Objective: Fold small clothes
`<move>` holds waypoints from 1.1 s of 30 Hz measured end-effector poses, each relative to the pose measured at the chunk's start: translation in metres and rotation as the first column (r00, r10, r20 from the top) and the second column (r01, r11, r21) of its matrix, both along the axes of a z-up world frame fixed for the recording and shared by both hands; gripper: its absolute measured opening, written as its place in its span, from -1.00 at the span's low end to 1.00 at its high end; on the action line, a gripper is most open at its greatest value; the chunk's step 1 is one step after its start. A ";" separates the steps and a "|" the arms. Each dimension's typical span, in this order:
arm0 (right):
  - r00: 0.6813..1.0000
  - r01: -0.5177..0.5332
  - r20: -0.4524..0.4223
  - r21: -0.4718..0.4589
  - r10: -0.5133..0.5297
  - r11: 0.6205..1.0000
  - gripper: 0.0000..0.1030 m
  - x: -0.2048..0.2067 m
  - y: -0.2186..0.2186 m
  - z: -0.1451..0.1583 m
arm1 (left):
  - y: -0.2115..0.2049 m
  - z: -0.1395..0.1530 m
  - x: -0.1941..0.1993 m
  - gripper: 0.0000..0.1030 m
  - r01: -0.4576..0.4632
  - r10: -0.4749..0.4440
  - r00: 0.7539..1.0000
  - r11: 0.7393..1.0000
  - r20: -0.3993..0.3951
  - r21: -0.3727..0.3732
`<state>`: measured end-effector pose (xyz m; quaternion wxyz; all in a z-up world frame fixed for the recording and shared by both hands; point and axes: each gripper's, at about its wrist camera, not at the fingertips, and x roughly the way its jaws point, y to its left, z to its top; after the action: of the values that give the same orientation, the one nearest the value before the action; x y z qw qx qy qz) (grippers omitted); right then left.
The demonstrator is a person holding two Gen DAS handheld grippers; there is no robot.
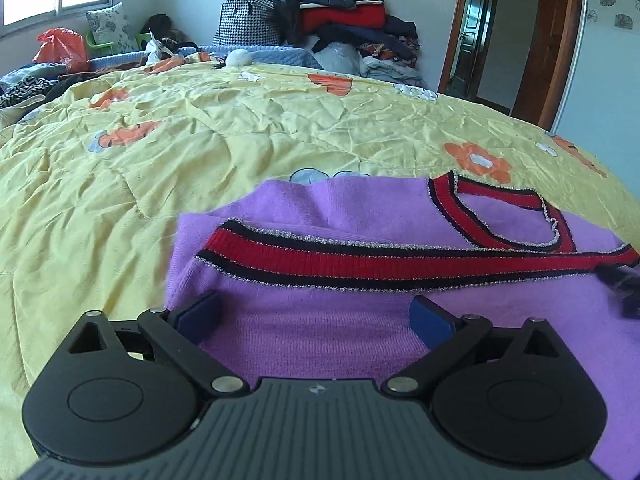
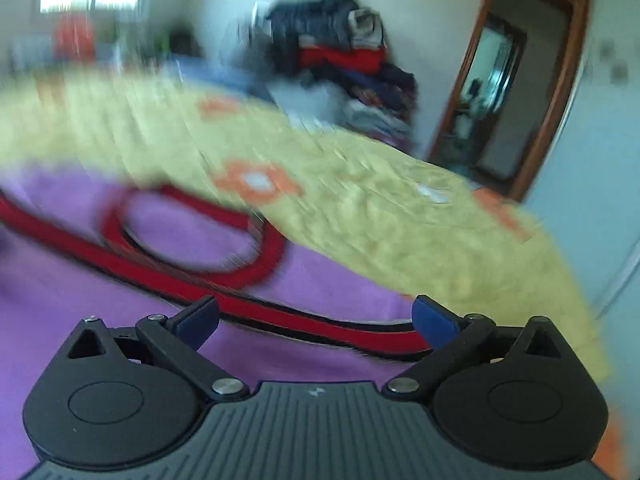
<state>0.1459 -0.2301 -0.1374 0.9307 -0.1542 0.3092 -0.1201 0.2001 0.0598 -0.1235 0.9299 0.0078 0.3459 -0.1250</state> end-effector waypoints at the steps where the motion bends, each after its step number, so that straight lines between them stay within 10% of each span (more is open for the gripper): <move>1: 1.000 -0.016 0.019 0.021 0.015 1.000 1.00 -0.001 -0.008 0.000 | 0.000 0.000 0.000 0.95 0.000 0.000 1.000 1.000 0.000 0.002; 7: 0.976 0.216 -0.071 0.461 -0.207 0.861 1.00 0.009 -0.104 -0.005 | 0.000 -0.001 0.000 1.00 0.010 -0.010 1.000 1.000 -0.004 -0.006; 11: 0.967 0.195 0.082 0.368 -0.241 0.909 1.00 -0.012 -0.084 0.005 | -0.002 -0.001 0.000 1.00 0.011 -0.011 1.000 1.000 -0.004 0.008; 14: 0.970 0.020 0.227 0.265 -0.082 0.964 1.00 -0.036 -0.053 0.012 | -0.004 -0.001 0.001 1.00 0.013 -0.013 1.000 1.000 -0.005 0.025; 18: 0.982 -0.143 0.142 0.142 0.123 0.980 1.00 -0.026 -0.023 0.007 | -0.005 -0.001 0.001 1.00 0.012 -0.012 1.000 0.999 -0.003 0.033; 20: 0.985 -0.167 -0.012 0.207 0.174 0.964 1.00 0.000 -0.027 0.000 | -0.005 -0.001 0.001 1.00 0.013 -0.013 1.000 0.999 -0.003 0.032; 24: 0.999 0.007 -0.046 0.480 0.017 0.877 1.00 0.015 -0.082 -0.003 | -0.001 -0.001 0.000 1.00 0.030 -0.030 1.000 1.000 0.004 0.006; 28: 0.996 0.086 -0.025 0.423 -0.084 0.902 1.00 -0.006 -0.078 0.008 | 0.047 0.016 -0.001 1.00 0.044 -0.044 0.999 0.970 0.005 -0.239; 33: 0.997 -0.039 0.074 0.394 0.011 0.918 1.00 -0.067 -0.027 0.032 | 0.097 0.032 0.042 1.00 0.023 -0.047 0.996 0.958 -0.079 -0.286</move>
<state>0.0794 -0.2566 -0.1050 0.9544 0.0372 0.2923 -0.0485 0.2422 0.1567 -0.0917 0.9035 -0.1254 0.3631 -0.1903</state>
